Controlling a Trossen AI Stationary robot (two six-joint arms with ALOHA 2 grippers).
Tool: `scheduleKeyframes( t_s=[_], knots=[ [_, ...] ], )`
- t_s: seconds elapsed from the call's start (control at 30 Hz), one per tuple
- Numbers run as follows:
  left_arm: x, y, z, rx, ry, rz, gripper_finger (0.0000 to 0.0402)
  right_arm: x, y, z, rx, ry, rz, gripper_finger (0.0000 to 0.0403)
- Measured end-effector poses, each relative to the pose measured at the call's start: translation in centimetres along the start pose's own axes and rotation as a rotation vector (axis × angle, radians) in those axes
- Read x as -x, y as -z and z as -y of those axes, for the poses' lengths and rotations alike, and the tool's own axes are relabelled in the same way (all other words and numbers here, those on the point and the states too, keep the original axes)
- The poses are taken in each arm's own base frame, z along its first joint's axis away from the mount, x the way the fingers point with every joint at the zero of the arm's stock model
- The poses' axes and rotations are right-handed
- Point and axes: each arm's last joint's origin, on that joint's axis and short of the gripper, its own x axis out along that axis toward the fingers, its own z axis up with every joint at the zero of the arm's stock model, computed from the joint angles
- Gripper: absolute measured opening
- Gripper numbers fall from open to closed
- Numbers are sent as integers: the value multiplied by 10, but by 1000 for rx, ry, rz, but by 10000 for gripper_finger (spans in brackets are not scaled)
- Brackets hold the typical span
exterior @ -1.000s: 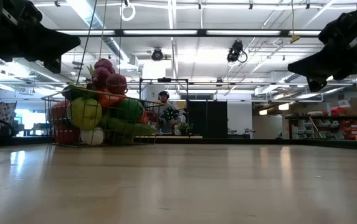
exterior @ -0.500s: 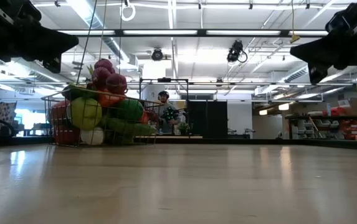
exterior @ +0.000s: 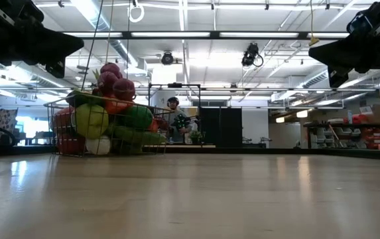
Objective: Build produce basket
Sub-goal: Return to Home Position
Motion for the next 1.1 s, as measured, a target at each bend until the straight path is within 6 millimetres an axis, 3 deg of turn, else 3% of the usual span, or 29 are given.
scheduleKeyframes(
  t_s=[1.1],
  knots=[
    [0,0,0,0,0,0,28,0,0,0,0,0,0,19]
  ],
)
